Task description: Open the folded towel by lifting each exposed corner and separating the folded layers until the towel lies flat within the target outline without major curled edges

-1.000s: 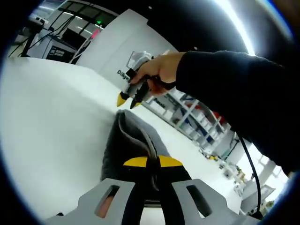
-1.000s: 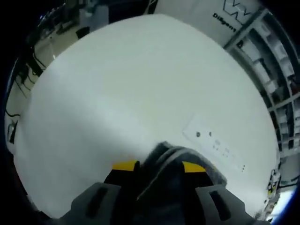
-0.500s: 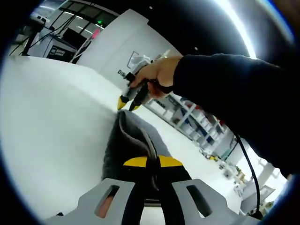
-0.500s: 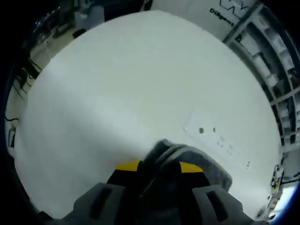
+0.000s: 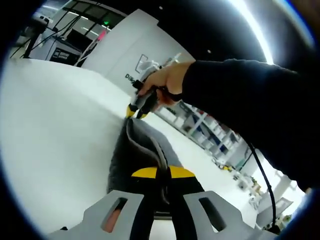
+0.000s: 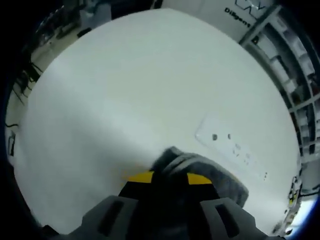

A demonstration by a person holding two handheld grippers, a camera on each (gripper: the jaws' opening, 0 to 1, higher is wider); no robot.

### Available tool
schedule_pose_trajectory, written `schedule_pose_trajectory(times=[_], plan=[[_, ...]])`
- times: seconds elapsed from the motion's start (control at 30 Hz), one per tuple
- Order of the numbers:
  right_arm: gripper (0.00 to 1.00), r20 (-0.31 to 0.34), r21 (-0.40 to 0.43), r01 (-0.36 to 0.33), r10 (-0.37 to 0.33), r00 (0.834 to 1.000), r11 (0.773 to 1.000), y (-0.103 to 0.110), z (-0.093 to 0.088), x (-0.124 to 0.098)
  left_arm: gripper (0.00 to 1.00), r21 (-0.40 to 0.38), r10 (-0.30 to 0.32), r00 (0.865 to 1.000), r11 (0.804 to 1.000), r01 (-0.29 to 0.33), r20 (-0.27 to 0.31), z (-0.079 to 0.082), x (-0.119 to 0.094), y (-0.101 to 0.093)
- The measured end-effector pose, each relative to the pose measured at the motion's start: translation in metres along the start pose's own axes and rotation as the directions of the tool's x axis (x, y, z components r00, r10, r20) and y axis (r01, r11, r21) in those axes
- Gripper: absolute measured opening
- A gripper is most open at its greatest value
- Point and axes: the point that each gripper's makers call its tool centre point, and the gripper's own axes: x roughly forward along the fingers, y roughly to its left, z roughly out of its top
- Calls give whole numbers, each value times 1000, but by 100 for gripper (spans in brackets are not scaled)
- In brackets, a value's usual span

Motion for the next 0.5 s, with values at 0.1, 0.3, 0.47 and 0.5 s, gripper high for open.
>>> schedule_pose_trajectory(times=[0.1,0.3,0.47,0.5], plan=[[13,-1,-7,4,-4,1000,1000,0,-1,1,5,-1,-1,1000,1000,1,1,0,0,0],[10,7,-27,3,-3,1000,1000,2,-5,-2,5,-1,-1,1000,1000,1,-1,-1,0,0],[3,8,-50,3,-3,1000,999,3,-6,-8,5,0,0,1000,1000,0,-1,-1,0,1],[0,8,-55,3,-3,1000,998,3,-6,-9,5,0,0,1000,1000,0,0,0,0,0]])
